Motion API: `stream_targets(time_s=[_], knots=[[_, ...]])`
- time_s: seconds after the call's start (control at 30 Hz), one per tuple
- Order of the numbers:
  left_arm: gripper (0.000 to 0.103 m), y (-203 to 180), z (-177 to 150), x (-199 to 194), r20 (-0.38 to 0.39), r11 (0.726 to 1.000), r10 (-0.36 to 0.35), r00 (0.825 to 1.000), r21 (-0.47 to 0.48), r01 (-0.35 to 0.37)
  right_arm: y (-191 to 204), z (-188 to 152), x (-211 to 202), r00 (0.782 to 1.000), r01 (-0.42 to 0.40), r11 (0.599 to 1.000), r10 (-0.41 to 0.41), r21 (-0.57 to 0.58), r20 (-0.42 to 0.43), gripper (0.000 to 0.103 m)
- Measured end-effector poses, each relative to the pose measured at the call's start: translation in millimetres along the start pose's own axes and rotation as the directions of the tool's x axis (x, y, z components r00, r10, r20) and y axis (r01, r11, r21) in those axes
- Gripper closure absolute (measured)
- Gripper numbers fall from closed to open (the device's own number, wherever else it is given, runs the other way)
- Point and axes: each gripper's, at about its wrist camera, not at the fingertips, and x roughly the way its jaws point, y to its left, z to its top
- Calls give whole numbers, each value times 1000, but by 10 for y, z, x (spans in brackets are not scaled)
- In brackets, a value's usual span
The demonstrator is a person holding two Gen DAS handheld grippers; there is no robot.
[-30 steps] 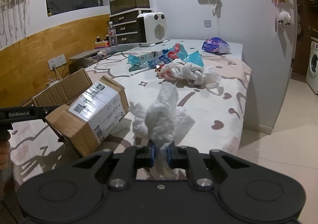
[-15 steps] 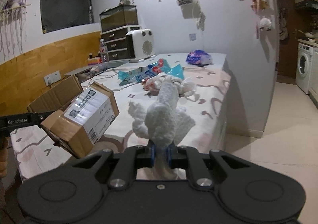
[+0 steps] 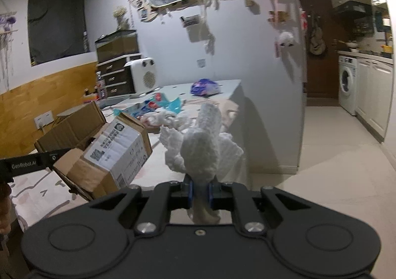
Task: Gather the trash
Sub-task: 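Carry the box in the left tool and tissue in the right tool over the bin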
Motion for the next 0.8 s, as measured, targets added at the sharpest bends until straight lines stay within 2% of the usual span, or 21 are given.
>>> stream_targets(time_s=[0.4, 0.6, 0.8], knots=[[101, -746, -213, 260, -50, 994, -96, 994, 40, 98, -633, -192, -382, 994, 109, 992, -110, 64, 13, 91], [101, -1050, -419, 520, -108, 990, -129, 986, 43, 134, -966, -383, -457, 986, 168, 979, -168, 112, -8, 91], [101, -1285, -660, 884, -187, 988, -133, 973, 47, 144, -1296, -612, -344, 973, 228, 961, -220, 156, -64, 91]])
